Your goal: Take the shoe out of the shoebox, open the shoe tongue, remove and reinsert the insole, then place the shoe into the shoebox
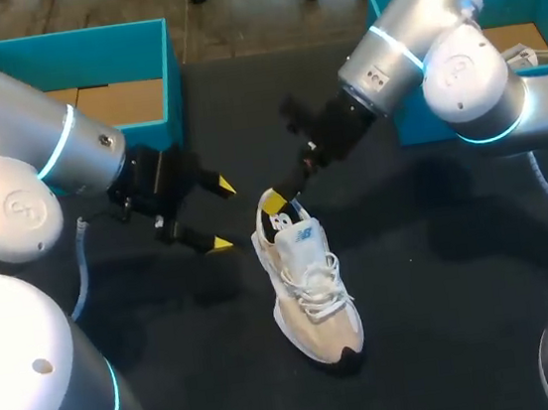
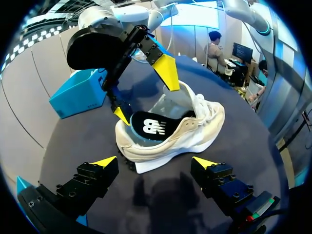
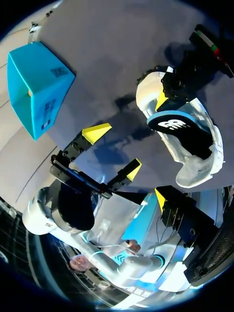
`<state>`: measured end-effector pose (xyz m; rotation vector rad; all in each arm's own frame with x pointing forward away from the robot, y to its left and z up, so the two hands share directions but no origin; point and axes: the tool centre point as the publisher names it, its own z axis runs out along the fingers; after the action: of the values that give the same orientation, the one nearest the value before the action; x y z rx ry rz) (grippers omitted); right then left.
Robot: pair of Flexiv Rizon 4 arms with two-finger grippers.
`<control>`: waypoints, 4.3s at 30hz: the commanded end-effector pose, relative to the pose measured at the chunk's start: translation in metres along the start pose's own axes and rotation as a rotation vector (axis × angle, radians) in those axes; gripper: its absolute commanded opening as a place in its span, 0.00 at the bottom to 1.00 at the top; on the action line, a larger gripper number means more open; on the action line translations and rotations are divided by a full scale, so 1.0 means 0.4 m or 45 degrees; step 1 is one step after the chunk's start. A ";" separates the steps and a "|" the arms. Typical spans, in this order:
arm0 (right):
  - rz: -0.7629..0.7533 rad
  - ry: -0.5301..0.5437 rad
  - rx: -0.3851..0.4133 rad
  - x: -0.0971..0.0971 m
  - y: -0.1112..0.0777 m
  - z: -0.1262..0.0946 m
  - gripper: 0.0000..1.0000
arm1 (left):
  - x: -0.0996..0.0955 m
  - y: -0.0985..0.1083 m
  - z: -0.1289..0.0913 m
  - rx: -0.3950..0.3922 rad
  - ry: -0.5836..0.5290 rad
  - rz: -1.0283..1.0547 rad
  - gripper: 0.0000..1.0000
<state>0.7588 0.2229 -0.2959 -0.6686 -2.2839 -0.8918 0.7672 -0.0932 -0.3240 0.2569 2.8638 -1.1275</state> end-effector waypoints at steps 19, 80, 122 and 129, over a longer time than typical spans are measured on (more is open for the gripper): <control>0.228 -0.276 -0.251 0.049 -0.036 -0.062 0.00 | -0.032 0.046 -0.236 -0.103 -0.016 0.054 1.00; 0.681 -1.247 -0.134 -0.028 -0.041 0.085 0.00 | -0.099 0.090 -0.365 -0.239 -0.021 0.090 1.00; 0.820 -1.227 0.036 -0.167 -0.193 0.130 0.00 | -0.099 0.090 -0.365 -0.239 -0.021 0.090 1.00; 0.799 -1.245 0.022 -0.155 -0.173 0.118 0.00 | -0.099 0.090 -0.365 -0.239 -0.021 0.090 1.00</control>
<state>0.7436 0.1966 -0.4016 -1.9862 -2.5211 -0.2271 0.8136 0.0268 -0.2376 0.3333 2.8917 -0.8442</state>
